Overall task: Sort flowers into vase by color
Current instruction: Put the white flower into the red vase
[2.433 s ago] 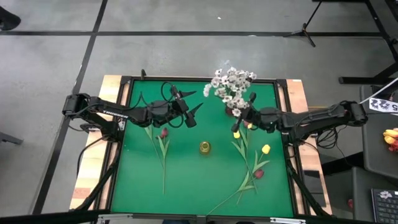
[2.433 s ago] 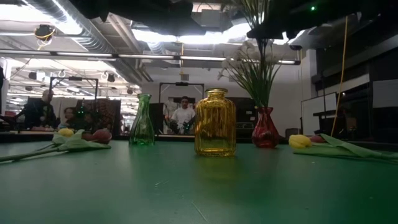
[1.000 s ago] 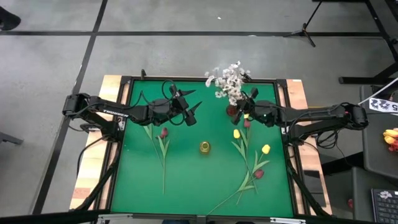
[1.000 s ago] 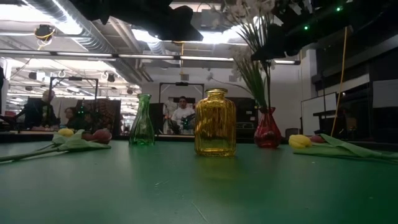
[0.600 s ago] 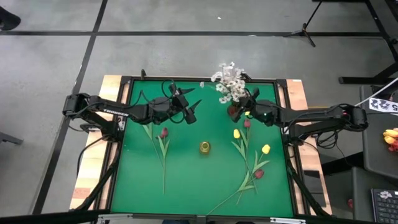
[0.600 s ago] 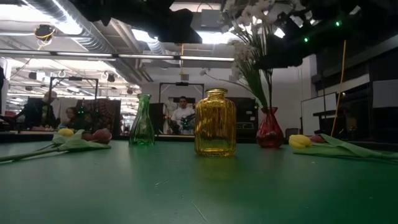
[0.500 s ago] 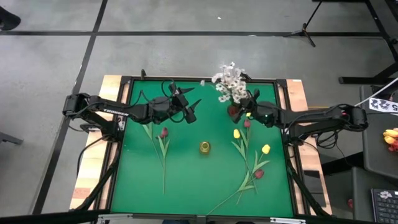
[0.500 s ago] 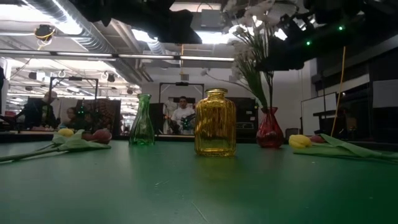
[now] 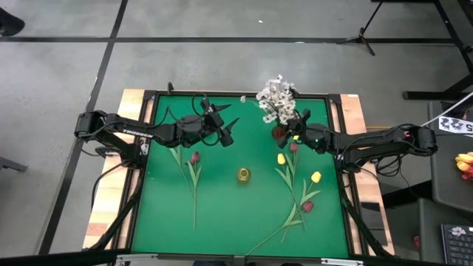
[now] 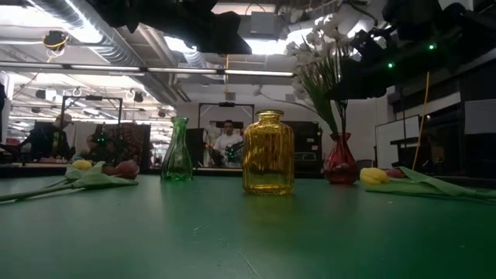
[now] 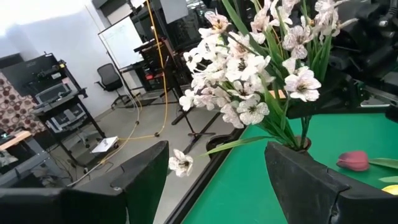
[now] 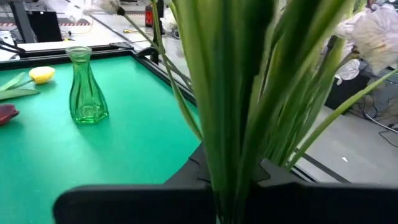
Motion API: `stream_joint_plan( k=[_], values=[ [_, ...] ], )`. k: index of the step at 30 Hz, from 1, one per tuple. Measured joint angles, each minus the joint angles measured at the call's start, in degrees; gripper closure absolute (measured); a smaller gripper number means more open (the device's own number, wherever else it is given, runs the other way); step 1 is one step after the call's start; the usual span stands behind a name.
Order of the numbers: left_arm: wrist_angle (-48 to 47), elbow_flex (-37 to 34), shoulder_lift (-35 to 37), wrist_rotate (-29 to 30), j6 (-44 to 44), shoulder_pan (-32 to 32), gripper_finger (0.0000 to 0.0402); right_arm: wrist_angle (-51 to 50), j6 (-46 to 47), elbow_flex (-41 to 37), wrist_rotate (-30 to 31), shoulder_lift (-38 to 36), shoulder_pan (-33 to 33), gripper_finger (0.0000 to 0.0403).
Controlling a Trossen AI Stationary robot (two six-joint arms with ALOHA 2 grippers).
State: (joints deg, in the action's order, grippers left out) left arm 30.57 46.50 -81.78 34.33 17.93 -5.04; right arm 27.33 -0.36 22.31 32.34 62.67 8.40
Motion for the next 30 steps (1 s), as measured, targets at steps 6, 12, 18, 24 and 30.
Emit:
stream_joint_plan(
  k=[6,12,18,24,30],
  values=[
    [0.00,0.00,0.00,0.00,0.00,0.00,0.0137,-0.46,0.05,0.00,0.21,0.04,0.00,0.0380],
    [0.00,0.00,0.00,0.01,0.02,-0.12,0.0137,-0.79,0.02,0.00,1.27,2.76,0.00,0.0380],
    [-0.02,0.00,0.00,0.00,0.00,-1.05,0.0137,0.54,0.02,0.02,1.76,4.79,0.00,0.0380],
    [-0.02,0.00,0.00,-0.02,-0.07,-1.88,0.0137,0.28,-0.32,0.02,2.10,4.79,0.00,0.0380],
    [-0.02,0.00,0.00,0.00,-0.06,-1.88,0.0137,0.10,-1.53,0.02,2.08,4.81,0.00,0.0377]
  ],
)
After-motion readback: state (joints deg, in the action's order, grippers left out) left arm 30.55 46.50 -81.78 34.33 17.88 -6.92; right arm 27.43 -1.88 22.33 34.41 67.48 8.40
